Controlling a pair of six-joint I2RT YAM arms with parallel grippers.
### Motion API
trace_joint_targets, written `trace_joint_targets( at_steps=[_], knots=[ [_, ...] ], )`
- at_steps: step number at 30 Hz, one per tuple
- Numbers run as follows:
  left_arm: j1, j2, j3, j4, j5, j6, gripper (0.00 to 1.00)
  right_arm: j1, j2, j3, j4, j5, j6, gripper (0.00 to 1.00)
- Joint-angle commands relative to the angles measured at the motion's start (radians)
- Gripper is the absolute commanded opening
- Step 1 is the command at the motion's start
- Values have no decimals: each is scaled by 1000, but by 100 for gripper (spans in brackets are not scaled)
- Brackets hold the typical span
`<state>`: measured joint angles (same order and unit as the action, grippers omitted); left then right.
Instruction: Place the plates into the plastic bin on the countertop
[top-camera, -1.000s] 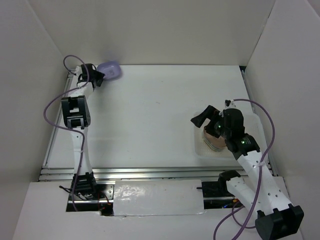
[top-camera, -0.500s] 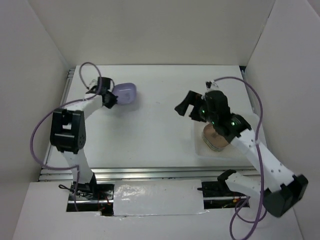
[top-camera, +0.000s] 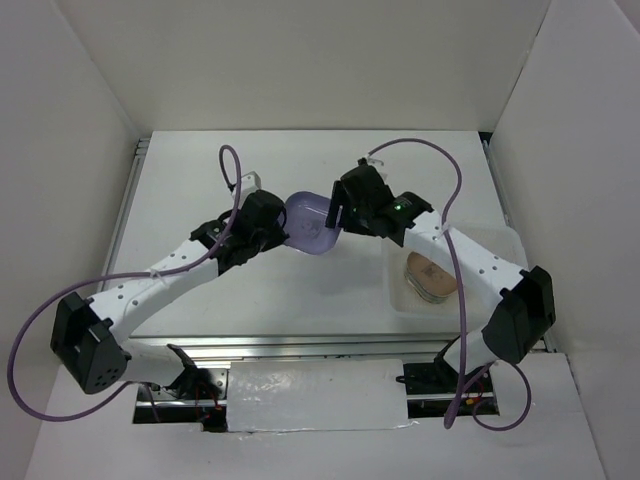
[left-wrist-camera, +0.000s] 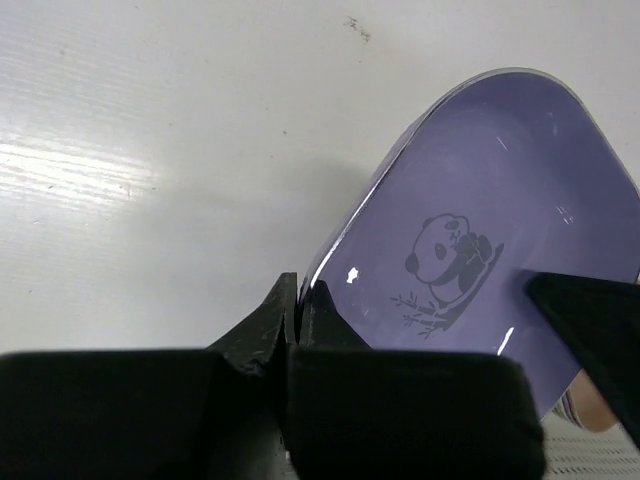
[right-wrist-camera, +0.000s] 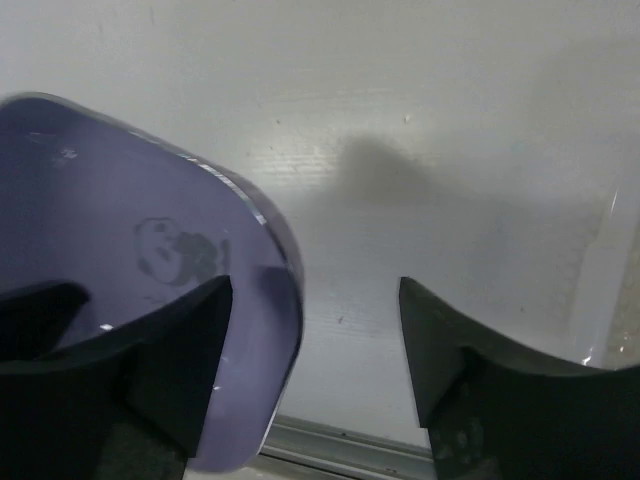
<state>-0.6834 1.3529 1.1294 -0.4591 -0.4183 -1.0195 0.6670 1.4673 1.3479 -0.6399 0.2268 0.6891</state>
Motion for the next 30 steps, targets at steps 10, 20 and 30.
trace_joint_targets(
  at_steps=[10,20,30],
  knots=[
    [-91,-150,64,-97,-154,-24,99,-6,-118,-153,-53,66,150,0],
    [-30,-547,-48,-328,-254,8,99,-628,-659,-527,-96,-68,94,0],
    [102,-598,-97,-389,-107,150,99,-962,-752,-581,-168,-233,-10,9]
  ],
)
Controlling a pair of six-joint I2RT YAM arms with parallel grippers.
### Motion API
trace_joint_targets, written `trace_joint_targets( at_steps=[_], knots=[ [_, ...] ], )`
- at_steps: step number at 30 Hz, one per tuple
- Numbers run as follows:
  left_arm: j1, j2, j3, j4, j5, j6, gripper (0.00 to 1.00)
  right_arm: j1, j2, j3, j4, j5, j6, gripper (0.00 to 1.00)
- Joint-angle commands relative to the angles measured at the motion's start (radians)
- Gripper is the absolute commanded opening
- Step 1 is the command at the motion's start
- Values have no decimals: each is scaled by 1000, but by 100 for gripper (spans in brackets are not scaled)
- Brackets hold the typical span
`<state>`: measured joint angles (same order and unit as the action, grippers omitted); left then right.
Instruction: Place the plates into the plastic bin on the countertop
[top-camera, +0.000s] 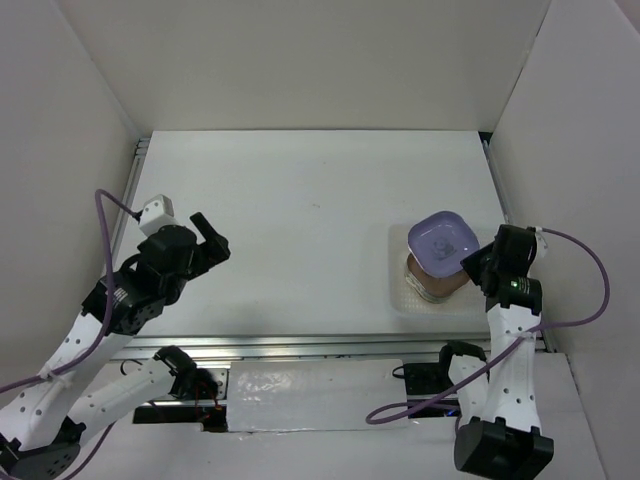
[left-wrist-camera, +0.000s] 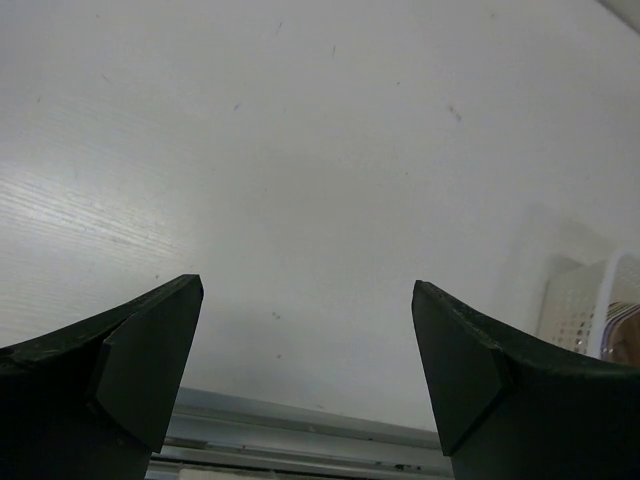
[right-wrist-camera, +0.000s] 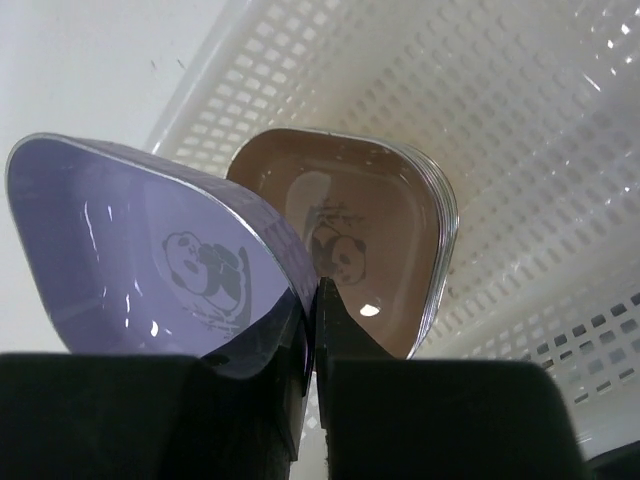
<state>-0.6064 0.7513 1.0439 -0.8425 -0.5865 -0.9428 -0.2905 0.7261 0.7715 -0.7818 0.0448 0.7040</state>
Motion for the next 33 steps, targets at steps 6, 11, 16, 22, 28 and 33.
trace_joint_targets(
  at_steps=[6,11,16,22,28,33],
  knots=[
    [63,-12,-9,10,108,101,99,-36,-16,12,-60,-48,-17,18],
    [94,-7,-7,34,135,118,99,-35,-42,23,-85,-25,0,100],
    [138,40,7,68,183,182,99,-30,-91,119,-123,-77,-40,100],
    [203,275,345,-113,193,369,99,73,-80,475,-272,-72,-190,100],
    [217,238,552,-179,76,411,99,161,-71,888,-473,-129,-313,100],
    [220,120,619,-250,53,424,99,316,-169,1052,-527,-100,-310,100]
  ],
)
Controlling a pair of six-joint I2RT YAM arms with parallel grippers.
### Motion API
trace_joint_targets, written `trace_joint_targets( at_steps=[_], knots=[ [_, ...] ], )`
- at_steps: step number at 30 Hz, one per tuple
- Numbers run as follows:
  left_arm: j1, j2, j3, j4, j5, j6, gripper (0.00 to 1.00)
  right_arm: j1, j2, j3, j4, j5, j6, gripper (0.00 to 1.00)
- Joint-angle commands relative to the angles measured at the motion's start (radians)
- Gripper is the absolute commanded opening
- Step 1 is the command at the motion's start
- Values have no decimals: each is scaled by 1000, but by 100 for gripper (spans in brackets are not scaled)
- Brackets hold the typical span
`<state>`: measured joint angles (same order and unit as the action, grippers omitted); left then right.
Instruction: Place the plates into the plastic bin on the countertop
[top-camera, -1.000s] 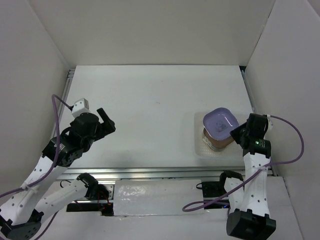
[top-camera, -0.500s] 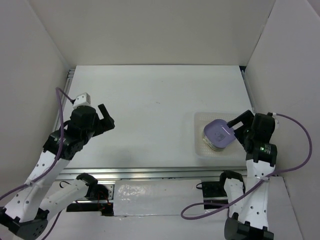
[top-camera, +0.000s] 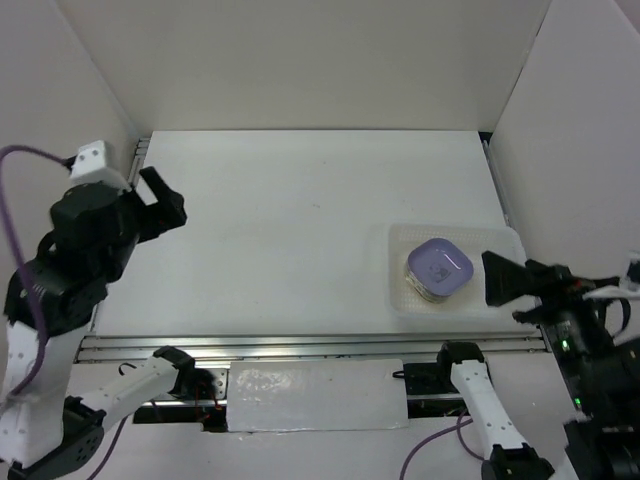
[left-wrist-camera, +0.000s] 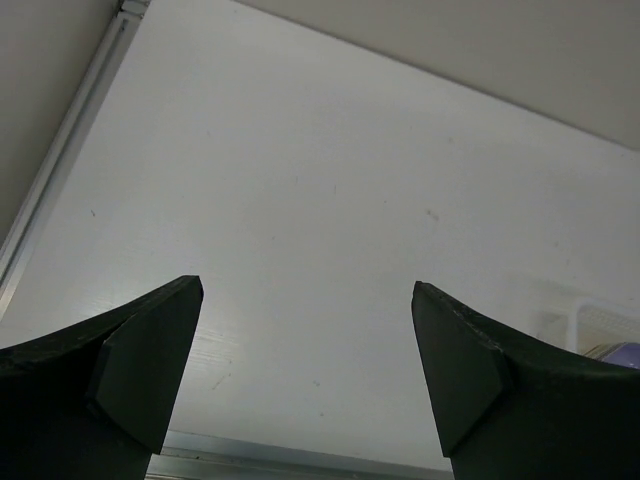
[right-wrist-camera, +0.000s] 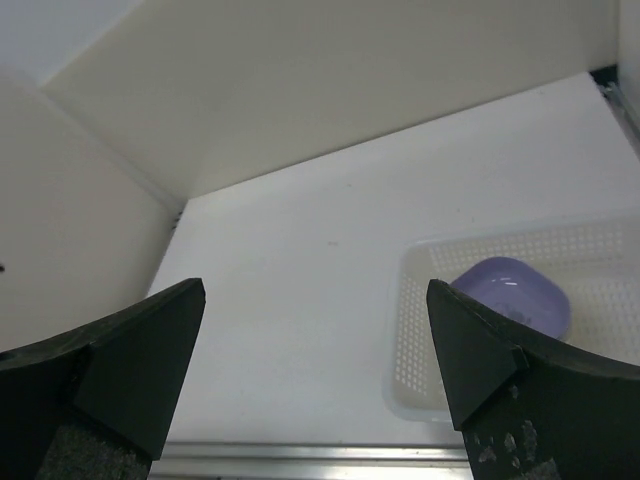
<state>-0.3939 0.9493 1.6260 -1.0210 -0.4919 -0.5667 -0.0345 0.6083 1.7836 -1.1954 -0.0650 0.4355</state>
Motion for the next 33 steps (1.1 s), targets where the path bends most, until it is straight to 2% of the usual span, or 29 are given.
trace_joint_targets(
  at_steps=[1,6,10,13,22,33],
  knots=[
    [7,-107,28,-73,-37,62,99,103,-68,52,-118,8,-43,100],
    [16,-352,-53,-27,-14,80,99,223,-200,100,-142,-52,-44,100],
    [24,-528,-129,-25,-57,65,99,271,-261,135,-184,51,-29,100],
    [20,-599,-172,-48,-111,25,99,303,-278,132,-204,122,-14,100],
    [-25,-707,-245,-39,-163,-45,99,324,-265,120,-199,169,-12,100],
    [-74,-701,-256,-37,-200,-59,99,318,-248,102,-191,168,-6,100]
  ],
)
